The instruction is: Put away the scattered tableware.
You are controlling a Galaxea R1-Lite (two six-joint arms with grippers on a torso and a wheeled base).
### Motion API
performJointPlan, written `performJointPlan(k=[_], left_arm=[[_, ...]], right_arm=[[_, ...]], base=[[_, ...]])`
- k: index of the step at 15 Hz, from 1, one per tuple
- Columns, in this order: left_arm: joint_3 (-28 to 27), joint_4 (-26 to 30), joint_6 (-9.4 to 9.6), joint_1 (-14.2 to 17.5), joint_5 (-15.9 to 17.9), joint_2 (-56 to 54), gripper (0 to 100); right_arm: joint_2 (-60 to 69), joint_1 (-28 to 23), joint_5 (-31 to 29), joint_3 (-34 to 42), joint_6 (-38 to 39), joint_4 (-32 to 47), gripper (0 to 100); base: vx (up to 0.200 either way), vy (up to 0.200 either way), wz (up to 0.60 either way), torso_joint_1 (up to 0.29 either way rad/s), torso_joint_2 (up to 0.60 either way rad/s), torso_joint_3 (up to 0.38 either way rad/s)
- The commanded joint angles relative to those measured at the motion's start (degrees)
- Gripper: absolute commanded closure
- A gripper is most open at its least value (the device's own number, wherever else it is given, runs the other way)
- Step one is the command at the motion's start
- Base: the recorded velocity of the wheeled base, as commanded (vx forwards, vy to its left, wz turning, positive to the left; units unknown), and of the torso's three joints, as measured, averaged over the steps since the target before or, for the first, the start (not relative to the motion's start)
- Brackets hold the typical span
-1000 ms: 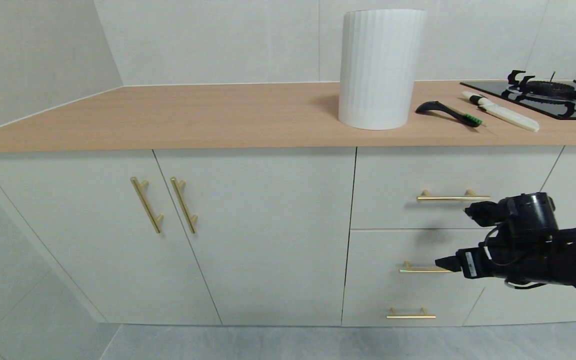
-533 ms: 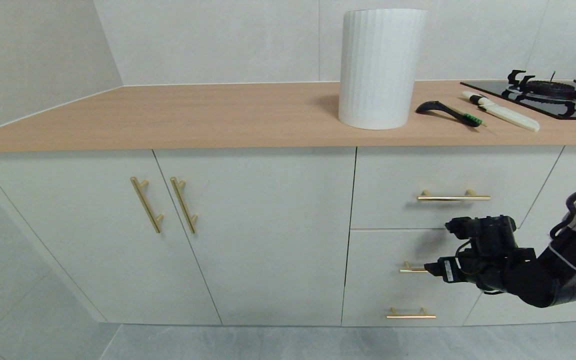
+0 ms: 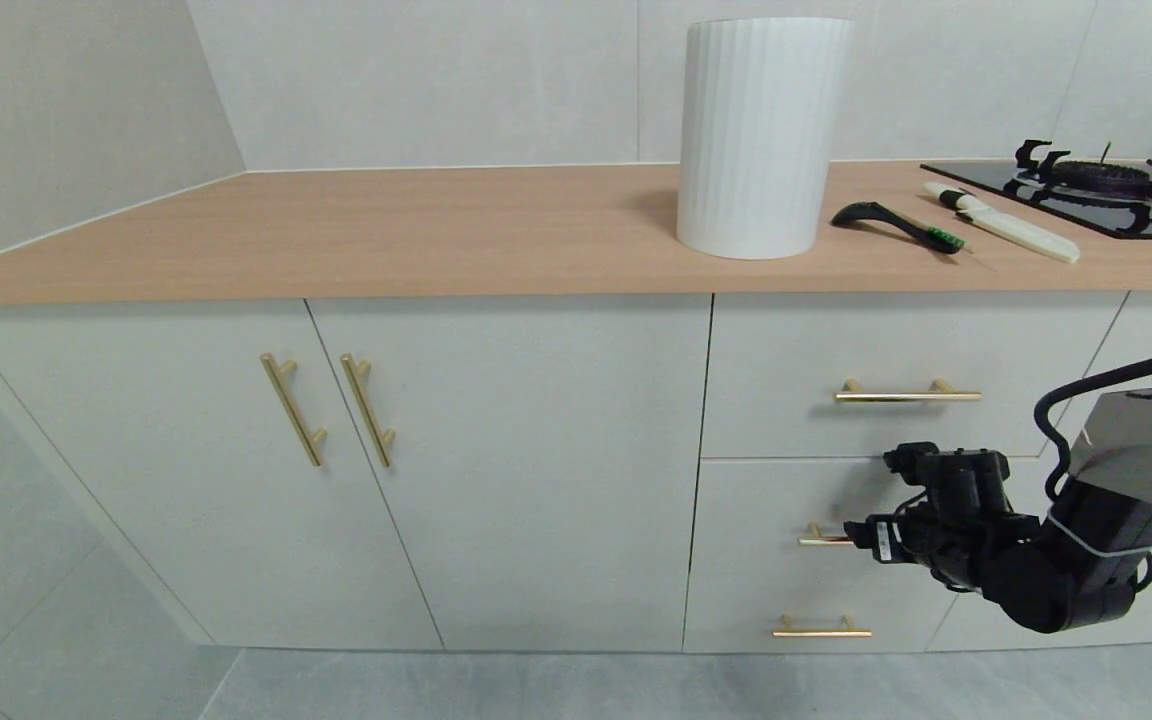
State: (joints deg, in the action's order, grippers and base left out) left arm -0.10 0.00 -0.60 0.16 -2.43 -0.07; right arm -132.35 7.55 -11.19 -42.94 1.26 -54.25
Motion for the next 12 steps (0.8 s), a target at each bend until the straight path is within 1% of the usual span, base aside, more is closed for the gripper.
performJointPlan(k=[1, 8, 10, 12], left_arm=[[0.0, 0.0, -0.02, 0.0, 0.0, 0.1, 0], [0.0, 0.0, -0.02, 0.0, 0.0, 0.1, 0], [0.0, 0.0, -0.02, 0.0, 0.0, 0.1, 0], [0.0, 0.0, -0.02, 0.0, 0.0, 0.1, 0]], right_arm=[[-1.8, 0.0, -0.1, -0.3, 0.1, -0.2, 0], [-2.6, 0.0, -0.2, 0.3, -0.5, 0.1, 0], [-2.0, 0.0, -0.2, 1.6, -0.5, 0.1, 0], [2.3, -0.2, -0.1, 5.6, -0.5, 0.3, 0]], base=[[0.000, 0.000, 0.00, 0.000, 0.00, 0.000], [0.000, 0.000, 0.00, 0.000, 0.00, 0.000], [0.000, 0.000, 0.00, 0.000, 0.00, 0.000], [0.000, 0.000, 0.00, 0.000, 0.00, 0.000]])
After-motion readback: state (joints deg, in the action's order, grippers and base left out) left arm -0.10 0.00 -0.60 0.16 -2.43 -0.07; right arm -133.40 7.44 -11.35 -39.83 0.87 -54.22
